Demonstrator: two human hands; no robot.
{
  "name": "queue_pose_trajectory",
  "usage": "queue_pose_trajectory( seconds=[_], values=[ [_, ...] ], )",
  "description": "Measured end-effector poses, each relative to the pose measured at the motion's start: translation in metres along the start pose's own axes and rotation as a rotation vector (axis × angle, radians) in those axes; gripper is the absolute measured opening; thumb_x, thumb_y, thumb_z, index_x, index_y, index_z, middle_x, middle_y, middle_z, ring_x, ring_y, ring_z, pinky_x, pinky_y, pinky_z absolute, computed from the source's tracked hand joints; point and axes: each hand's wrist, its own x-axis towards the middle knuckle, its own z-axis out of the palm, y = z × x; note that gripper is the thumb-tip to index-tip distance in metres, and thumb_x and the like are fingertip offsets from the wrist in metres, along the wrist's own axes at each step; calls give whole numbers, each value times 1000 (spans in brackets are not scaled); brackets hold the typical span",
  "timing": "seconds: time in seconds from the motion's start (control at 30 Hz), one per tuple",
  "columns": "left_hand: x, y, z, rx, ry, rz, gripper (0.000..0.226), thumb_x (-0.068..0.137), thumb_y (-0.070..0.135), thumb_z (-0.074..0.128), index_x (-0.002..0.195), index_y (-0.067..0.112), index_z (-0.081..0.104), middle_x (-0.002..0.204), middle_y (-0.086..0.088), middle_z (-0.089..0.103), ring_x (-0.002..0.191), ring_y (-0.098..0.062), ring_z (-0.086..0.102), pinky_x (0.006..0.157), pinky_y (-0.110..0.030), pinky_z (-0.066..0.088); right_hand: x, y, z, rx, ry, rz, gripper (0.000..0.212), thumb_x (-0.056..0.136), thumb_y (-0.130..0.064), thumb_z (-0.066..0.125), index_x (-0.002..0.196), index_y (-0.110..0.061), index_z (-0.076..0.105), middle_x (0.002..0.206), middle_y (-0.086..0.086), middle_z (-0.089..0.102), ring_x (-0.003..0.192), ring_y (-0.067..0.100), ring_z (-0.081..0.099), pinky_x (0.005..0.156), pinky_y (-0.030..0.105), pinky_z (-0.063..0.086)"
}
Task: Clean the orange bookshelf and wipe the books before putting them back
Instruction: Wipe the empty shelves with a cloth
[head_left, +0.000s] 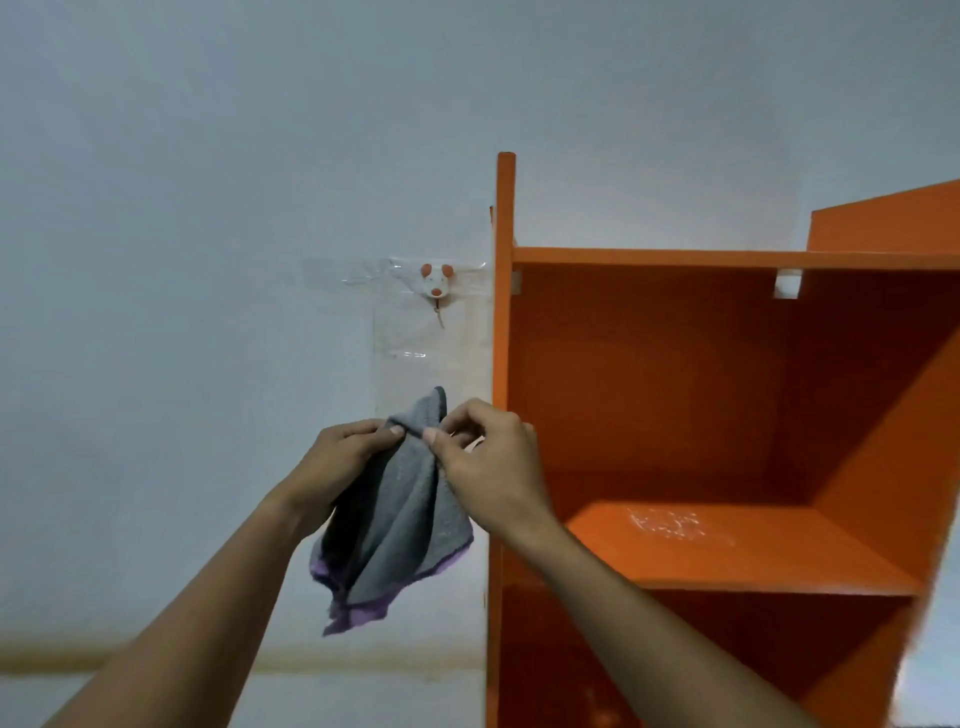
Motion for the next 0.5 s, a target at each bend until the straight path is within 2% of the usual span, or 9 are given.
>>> queue_pose_trajectory(
  seconds=[0.07,0.13,0.23,0.3,0.37,0.43,0.5],
  values=[
    [-34,4,31,26,10,-21,20,95,27,67,94,12,80,99,-11,78,95,-28,72,82,-36,54,-20,11,-37,148,6,63,17,85,-31,76,73,-22,68,61,-10,63,56,5,55,57,32,49],
    [-60,7,62,52,1,-41,20,95,28,67,90,14,80,98,-11,77,96,-30,71,83,-37,53,-38,25,-72,283,33,123,20,87,-25,75,70,-19,67,61,-8,60,57,6,51,57,30,43],
    [-91,15,126,34,-27,-81,23,98,28,62,97,13,79,102,-7,77,99,-27,70,86,-36,53,-70,48,-136,343,92,290,19,96,-24,68,80,-14,66,69,-5,59,64,8,51,62,30,43],
    [-108,22,179,27,-64,-109,26,99,30,61,102,9,75,101,-5,75,98,-24,68,85,-34,52,-96,68,-175,295,164,412,17,99,-30,62,89,-17,63,76,-6,61,69,11,55,68,37,48],
    [-116,32,236,6,-100,-113,22,99,32,61,101,13,74,97,-4,73,91,-20,64,80,-33,47,-118,89,-209,289,197,490,13,98,-41,59,99,-29,58,92,-6,65,83,14,63,83,47,55],
    [-110,37,264,-57,-90,-91,16,100,30,60,100,19,71,93,-3,69,88,-17,61,78,-33,45,-134,98,-212,400,88,506,30,93,-55,62,116,-41,49,115,-6,62,104,16,65,96,49,55],
    [-99,47,292,-138,-77,-73,13,101,26,58,99,19,69,91,-2,69,88,-18,61,78,-33,47,-149,105,-219,383,-9,419,63,84,-56,72,134,-49,35,134,-6,52,120,16,59,100,43,53]
  ],
)
